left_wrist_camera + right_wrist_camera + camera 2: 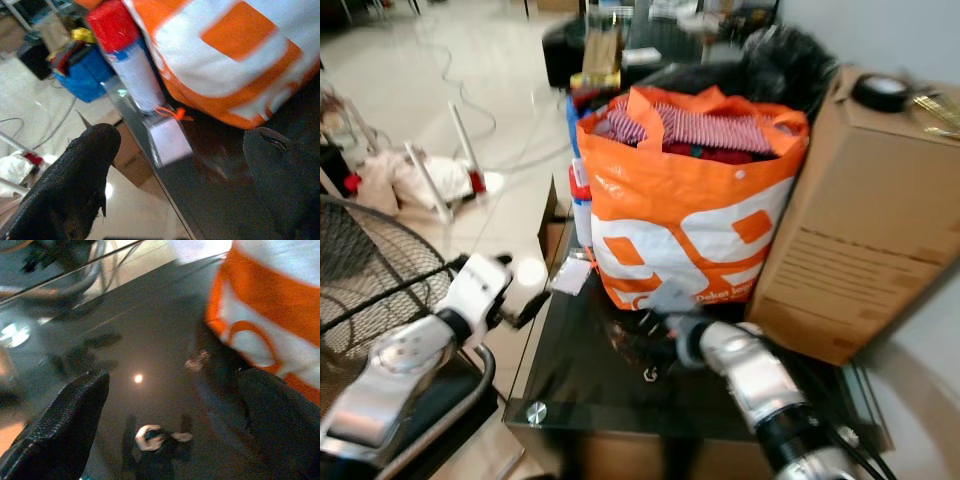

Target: Hang keys on a hook

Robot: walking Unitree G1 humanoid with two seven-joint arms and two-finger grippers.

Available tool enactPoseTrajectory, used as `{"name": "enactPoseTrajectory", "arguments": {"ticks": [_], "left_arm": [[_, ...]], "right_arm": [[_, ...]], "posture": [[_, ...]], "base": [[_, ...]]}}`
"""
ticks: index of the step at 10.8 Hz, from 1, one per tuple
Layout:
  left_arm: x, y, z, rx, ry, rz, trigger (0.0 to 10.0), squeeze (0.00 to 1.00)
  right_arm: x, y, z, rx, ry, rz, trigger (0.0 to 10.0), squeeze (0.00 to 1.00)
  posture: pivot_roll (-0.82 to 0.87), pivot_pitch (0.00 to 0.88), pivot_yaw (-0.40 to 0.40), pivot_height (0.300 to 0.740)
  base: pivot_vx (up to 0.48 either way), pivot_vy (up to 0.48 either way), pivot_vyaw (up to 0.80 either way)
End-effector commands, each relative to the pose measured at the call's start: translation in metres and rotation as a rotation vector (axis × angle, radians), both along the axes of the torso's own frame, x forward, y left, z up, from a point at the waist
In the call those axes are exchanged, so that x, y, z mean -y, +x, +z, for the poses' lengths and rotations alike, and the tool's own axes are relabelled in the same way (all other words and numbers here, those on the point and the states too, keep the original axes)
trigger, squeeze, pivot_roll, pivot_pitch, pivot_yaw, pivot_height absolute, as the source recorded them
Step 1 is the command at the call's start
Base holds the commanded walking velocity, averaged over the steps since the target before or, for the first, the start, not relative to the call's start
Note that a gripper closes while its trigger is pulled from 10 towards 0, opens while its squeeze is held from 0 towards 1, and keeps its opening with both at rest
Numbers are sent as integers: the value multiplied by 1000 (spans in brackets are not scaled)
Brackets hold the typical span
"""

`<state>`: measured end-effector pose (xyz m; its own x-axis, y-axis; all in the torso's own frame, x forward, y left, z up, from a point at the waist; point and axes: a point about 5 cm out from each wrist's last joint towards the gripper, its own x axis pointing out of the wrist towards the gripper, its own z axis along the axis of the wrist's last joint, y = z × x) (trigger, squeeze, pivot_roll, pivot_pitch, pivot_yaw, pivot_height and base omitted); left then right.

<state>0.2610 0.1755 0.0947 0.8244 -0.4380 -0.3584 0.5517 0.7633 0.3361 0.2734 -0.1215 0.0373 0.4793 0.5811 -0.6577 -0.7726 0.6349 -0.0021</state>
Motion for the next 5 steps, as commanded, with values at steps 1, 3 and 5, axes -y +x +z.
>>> {"name": "enactPoseTrajectory", "arguments": {"ticks": [1, 3, 5], "left_arm": [[2, -8, -11, -72, 18, -63, 10000, 133], [3, -21, -22, -188, 17, -139, 10000, 133], [12, -37, -35, -335, -32, -250, 10000, 129]], "right_arm": [[-4, 2, -2, -22, -22, 31, 10000, 0], [-11, 1, -15, -70, -37, 58, 10000, 0], [-11, 7, -28, -76, -83, -13, 10000, 0]], "posture": [[-78, 0, 11, 740], [-87, 0, 2, 740], [-98, 0, -7, 740]], "base": [[0, 0, 0], [0, 0, 0], [0, 0, 0]]}}
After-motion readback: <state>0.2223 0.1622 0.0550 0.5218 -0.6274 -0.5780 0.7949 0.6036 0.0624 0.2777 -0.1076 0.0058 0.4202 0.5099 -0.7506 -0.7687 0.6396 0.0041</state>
